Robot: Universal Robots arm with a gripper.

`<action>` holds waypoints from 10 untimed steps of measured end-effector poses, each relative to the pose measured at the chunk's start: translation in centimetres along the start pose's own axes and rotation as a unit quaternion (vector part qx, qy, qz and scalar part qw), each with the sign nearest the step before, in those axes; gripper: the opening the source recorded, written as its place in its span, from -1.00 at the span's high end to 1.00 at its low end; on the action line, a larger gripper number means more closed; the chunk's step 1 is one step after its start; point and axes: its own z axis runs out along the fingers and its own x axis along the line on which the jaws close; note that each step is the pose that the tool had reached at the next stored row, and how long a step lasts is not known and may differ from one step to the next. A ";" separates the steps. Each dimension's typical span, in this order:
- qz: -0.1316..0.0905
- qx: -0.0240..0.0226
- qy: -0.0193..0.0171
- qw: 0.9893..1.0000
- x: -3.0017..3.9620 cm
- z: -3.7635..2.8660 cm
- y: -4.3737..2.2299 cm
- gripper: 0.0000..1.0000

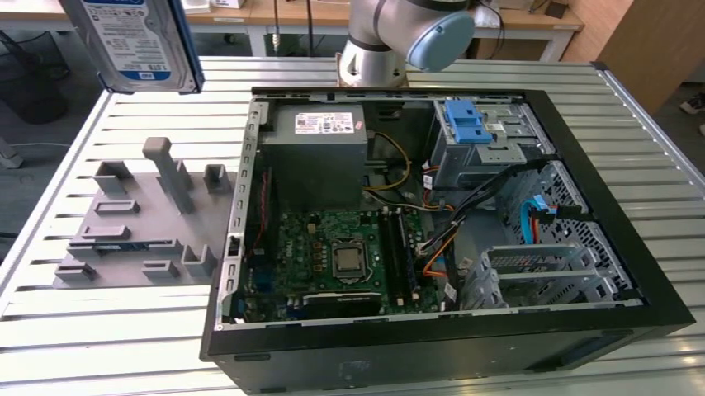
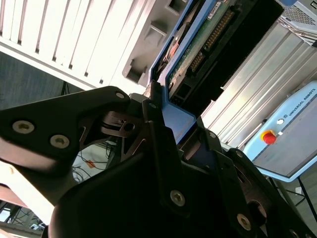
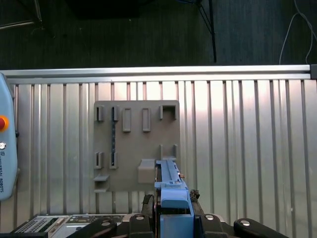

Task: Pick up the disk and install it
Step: 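Pick up the disk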

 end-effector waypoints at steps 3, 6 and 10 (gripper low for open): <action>0.000 0.000 0.000 1.000 0.01 0.00 -0.15 0.27; 0.000 0.000 0.000 1.000 0.02 -0.01 -0.30 0.27; 0.000 0.000 0.000 1.000 0.05 -0.02 -0.49 0.27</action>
